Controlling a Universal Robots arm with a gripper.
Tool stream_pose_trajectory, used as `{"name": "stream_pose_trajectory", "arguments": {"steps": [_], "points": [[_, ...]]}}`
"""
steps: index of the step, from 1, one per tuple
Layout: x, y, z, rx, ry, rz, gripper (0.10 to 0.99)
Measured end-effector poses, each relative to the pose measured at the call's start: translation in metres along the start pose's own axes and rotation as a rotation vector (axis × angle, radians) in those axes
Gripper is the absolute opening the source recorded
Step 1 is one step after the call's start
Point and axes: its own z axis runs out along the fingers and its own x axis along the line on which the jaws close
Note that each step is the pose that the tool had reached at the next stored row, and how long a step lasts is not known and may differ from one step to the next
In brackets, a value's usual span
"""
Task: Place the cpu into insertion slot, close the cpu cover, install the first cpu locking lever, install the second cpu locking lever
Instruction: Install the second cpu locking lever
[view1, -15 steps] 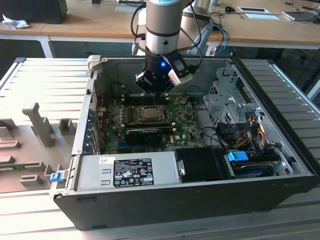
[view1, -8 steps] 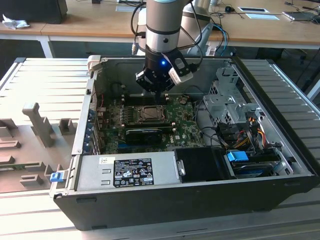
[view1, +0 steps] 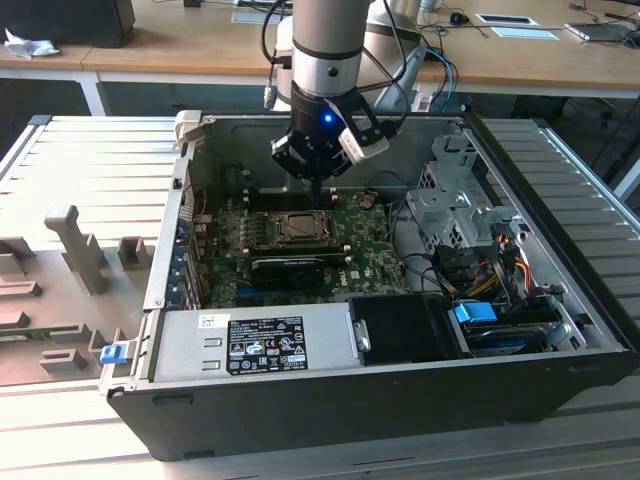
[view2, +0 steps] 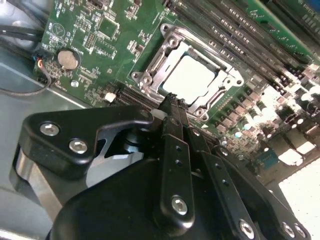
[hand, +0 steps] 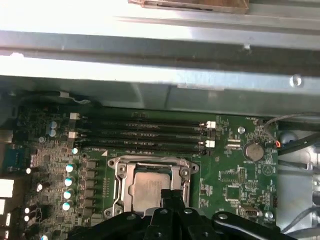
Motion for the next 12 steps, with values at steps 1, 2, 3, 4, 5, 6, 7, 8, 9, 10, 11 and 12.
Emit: {"name": "stream_pose_trajectory", "arguments": {"steps": [1, 2, 3, 4, 5, 6, 7, 8, 9, 10, 11, 12], "points": [[0.0004, -0.0055, -0.0004, 0.0, 0.0001, 0.0, 0.106], [0.0005, -0.0083, -0.0006, 0.0, 0.0001, 0.0, 0.106], [0.0007, -0.0119, -0.0009, 0.0, 0.0, 0.0, 0.106], [0.001, -0.0156, -0.0012, 0.0, 0.0001, 0.0, 0.106], [0.0012, -0.0185, -0.0014, 0.0, 0.0, 0.0, 0.106], [0.0014, -0.0225, -0.0017, 0.0, 0.0001, 0.0, 0.106], [0.0015, -0.0247, -0.0019, 0.0, 0.0, 0.0, 0.106], [0.0016, -0.0262, -0.002, 0.0, 0.0001, 0.0, 0.106], [0.0018, -0.0294, -0.0022, 0.0, 0.0001, 0.0, 0.106], [0.0019, -0.0325, -0.0024, 0.0, 0.0004, 0.0, 0.106], [0.0021, -0.0361, -0.0026, 0.0, 0.0014, 0.0, 0.106], [0.0025, -0.04, -0.0023, -0.002, 0.0034, 0.0, 0.106]]}}
